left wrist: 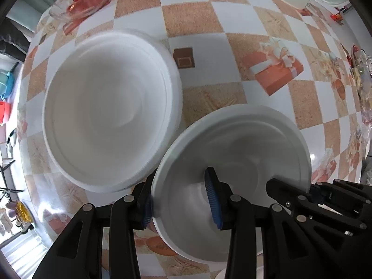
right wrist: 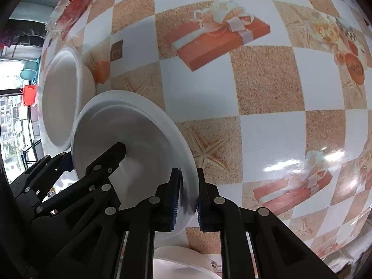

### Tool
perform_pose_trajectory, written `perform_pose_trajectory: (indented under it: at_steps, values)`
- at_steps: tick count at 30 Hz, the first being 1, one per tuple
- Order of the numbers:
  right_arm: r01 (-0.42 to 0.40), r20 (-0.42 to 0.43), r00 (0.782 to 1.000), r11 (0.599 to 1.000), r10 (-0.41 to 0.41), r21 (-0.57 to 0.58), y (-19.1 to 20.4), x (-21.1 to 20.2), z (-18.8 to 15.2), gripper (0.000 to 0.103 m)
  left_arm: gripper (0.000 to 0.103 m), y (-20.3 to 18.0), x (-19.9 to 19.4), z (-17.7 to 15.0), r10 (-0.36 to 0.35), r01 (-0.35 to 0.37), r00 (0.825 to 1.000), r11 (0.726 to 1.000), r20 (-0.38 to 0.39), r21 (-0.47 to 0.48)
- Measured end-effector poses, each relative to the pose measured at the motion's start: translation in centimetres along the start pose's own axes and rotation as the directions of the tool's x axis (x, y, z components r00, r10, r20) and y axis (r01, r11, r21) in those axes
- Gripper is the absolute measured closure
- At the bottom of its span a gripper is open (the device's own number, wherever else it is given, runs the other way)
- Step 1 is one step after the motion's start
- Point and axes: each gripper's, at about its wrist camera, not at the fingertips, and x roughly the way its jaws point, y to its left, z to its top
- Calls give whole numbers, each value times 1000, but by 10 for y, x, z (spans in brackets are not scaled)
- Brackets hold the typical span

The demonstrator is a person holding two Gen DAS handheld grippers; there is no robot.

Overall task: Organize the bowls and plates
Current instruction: 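Lift the second white bowl with both grippers and carry it toward the stack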

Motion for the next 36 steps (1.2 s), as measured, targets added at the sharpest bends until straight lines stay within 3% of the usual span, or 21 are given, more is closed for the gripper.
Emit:
perform_pose_trajectory:
  at_steps: [12, 17, 22, 27, 36]
  values:
    - [-13, 50, 999, 1000, 15, -21, 0, -40, -37, 89, 61, -29, -64, -49, -17, 15, 998, 999, 66, 32]
    - [-14, 31, 999, 1000, 15, -24, 1, -48, -63, 89, 61, -20, -86, -102, -7, 0, 996, 997, 88, 83]
    - [-34, 8, 999, 999, 34, -9, -17, -45, -96, 89, 66, -29, -85, -147, -16, 2, 995, 989, 100, 145]
    - [-15, -30, 999, 1000, 14, -2, -22, -34, -127, 89, 67, -40, -70, -178, -48, 35, 997, 979, 60, 200]
    - [7, -83, 997, 999, -4, 44, -32, -14, -149, 88, 67, -60, -57, -206, -38, 37, 999, 956, -2, 291]
